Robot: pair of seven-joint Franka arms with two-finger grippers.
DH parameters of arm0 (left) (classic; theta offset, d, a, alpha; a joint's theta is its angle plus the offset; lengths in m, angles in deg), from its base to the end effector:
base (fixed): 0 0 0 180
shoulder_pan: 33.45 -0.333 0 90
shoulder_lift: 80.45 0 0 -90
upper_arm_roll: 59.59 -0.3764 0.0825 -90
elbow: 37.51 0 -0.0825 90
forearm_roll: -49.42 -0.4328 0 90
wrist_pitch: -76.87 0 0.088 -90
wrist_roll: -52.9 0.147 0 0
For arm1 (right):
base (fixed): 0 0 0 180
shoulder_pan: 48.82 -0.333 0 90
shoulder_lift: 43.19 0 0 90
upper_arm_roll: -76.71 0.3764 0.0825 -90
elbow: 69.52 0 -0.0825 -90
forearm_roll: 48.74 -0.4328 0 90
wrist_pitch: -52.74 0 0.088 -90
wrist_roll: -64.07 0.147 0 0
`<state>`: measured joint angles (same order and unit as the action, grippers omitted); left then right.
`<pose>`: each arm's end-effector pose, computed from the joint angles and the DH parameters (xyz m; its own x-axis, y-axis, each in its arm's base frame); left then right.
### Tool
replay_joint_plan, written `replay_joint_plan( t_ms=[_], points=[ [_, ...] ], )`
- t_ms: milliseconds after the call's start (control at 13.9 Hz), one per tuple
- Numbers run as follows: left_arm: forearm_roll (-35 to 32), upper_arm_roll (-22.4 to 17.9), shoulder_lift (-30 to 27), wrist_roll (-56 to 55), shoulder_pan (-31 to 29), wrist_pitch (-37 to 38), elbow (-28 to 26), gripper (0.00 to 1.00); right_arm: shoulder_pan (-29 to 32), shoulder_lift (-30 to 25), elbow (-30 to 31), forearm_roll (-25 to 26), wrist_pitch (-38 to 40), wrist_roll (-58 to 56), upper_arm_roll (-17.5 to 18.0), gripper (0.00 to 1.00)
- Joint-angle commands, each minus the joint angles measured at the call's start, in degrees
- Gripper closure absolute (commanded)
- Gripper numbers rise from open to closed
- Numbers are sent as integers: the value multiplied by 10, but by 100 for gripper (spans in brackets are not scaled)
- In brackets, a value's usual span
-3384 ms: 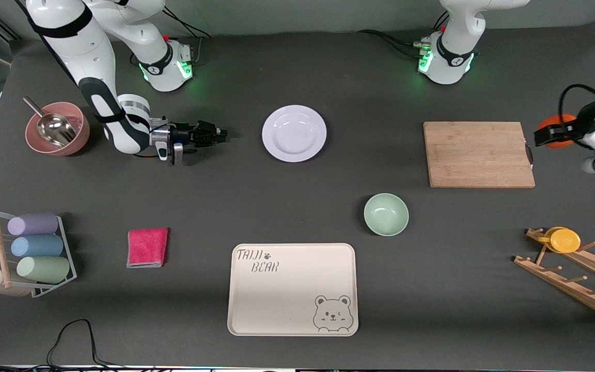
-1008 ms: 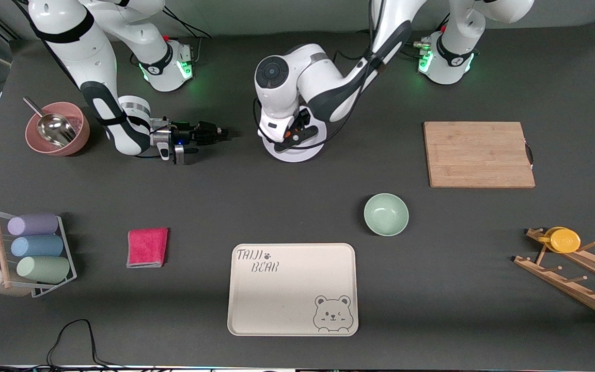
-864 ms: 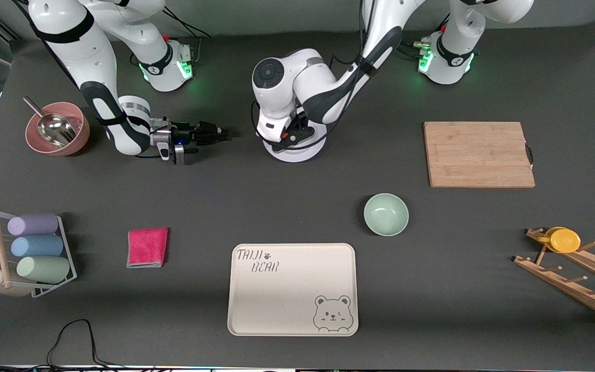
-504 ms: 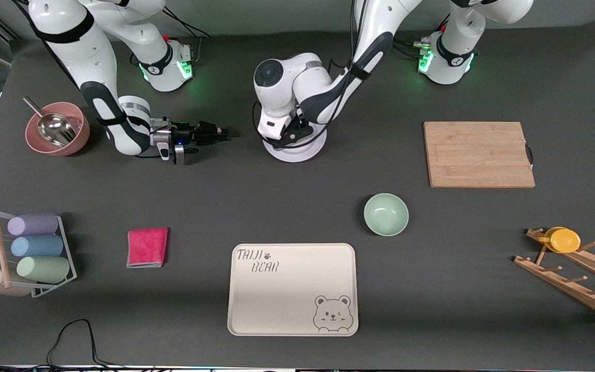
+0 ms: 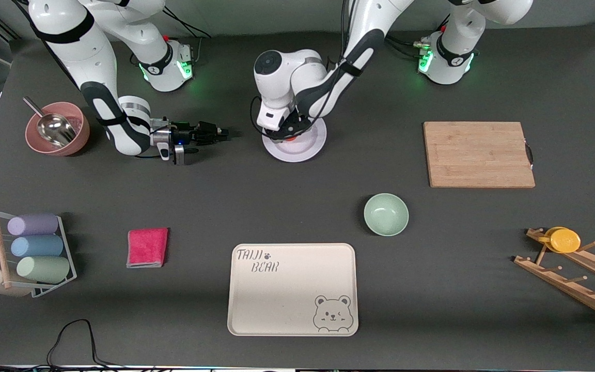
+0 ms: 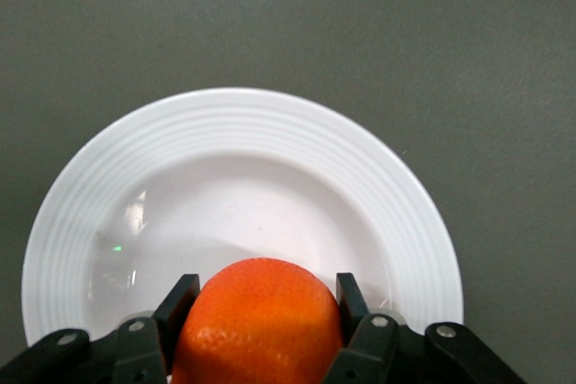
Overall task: Place orange and plate with both arms
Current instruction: 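Carry the orange with the left gripper over the white plate, then release the orange onto the plate and raise the left gripper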
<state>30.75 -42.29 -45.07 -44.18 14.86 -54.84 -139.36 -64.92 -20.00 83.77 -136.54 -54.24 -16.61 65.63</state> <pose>0.3239 -0.6411 0.1923 0.9305 0.3608 0.0630 0.3641 -0.9298 -0.0534 0.3263 0.1307 0.0867 0.9925 0.0865 -0.0862 -0.0481 -0.3723 -0.9269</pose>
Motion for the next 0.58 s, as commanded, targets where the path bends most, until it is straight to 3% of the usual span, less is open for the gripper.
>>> replay_joint_plan(
  t_ms=[0,360,432,504],
  points=[
    [-22,-10,6,-25,13,-18,-8,100,-2,12,-7,-8,5,9,0,59],
    [-30,-10,11,-20,11,-21,-8,100,-2,12,-7,-8,5,9,0,59],
    [-32,-10,11,-15,9,-20,-8,67,-2,12,-7,-8,5,9,0,59],
    [-32,-10,11,-15,9,-19,-8,22,-2,12,-7,-8,5,9,0,59]
  ],
)
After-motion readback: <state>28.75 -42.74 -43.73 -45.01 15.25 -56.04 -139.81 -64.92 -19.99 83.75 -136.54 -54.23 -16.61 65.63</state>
